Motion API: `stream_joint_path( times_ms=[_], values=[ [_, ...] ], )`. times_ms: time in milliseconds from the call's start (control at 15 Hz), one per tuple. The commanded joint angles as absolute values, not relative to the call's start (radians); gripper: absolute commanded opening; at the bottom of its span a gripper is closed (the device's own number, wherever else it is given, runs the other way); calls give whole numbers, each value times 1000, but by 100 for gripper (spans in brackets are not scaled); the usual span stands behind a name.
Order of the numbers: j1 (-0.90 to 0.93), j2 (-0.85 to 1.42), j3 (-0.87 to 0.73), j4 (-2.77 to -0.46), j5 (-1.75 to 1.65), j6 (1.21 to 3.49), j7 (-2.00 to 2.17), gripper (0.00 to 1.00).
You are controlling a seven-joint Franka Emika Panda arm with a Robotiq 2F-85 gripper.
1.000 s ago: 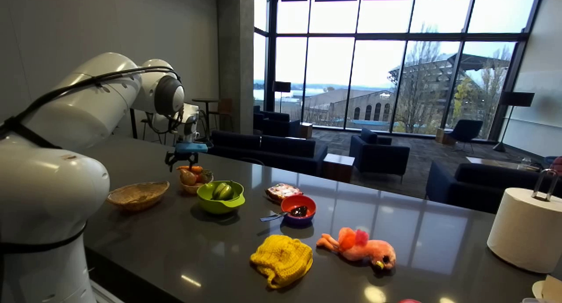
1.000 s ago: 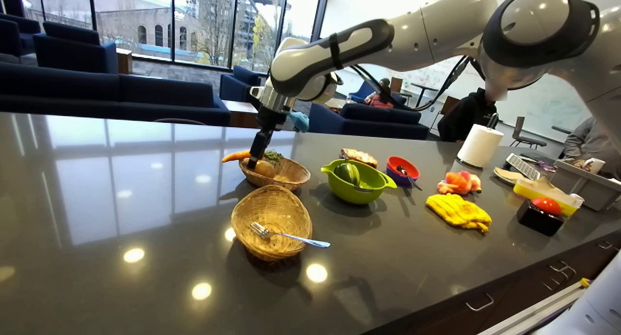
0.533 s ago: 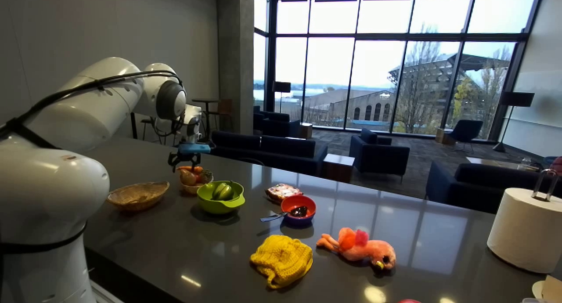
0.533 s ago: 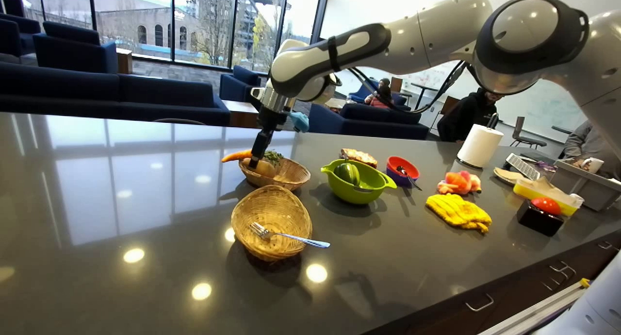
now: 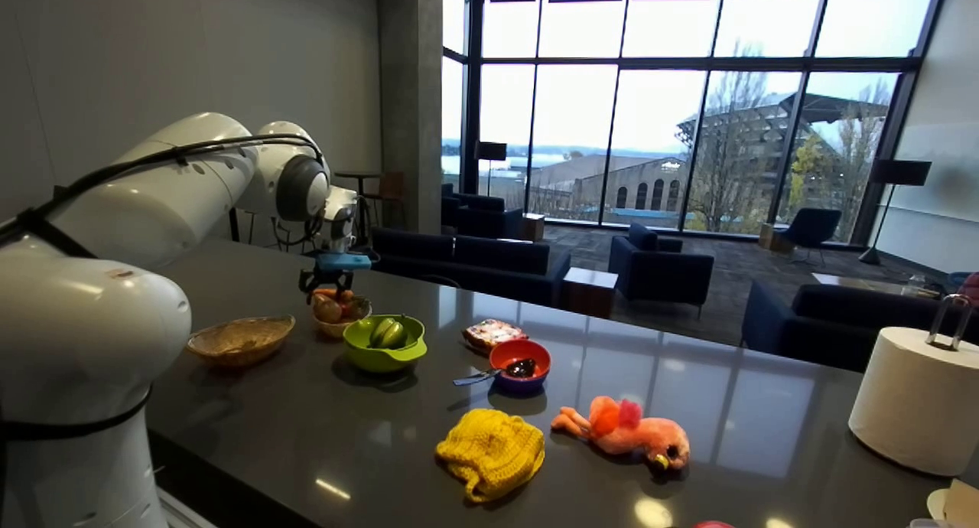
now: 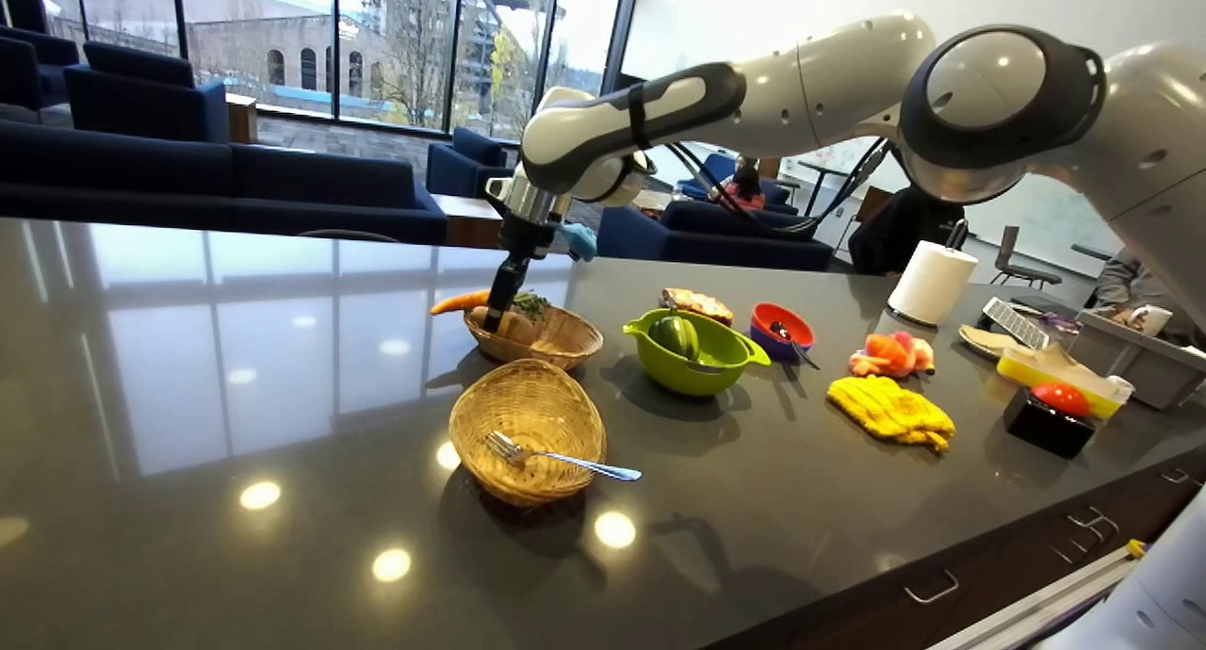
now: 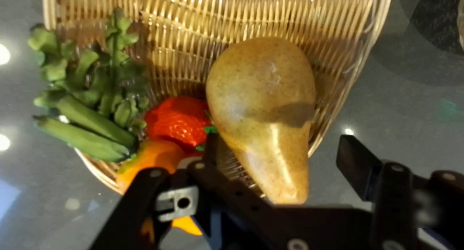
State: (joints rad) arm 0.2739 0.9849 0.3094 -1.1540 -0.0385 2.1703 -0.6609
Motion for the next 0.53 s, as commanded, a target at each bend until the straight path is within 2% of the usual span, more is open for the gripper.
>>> stream_joint_path(
  times_ms=[0,133,267,467],
  values=[
    [276,1013,306,-1095,-45,2136,-675,52],
    [282,1022,304,-1080,-46,2132,-668,35],
    [279,1012,303,-1088,-46,2130,-666,23],
    [278,989,298,-1105,-50,2129,-657,22]
  ],
)
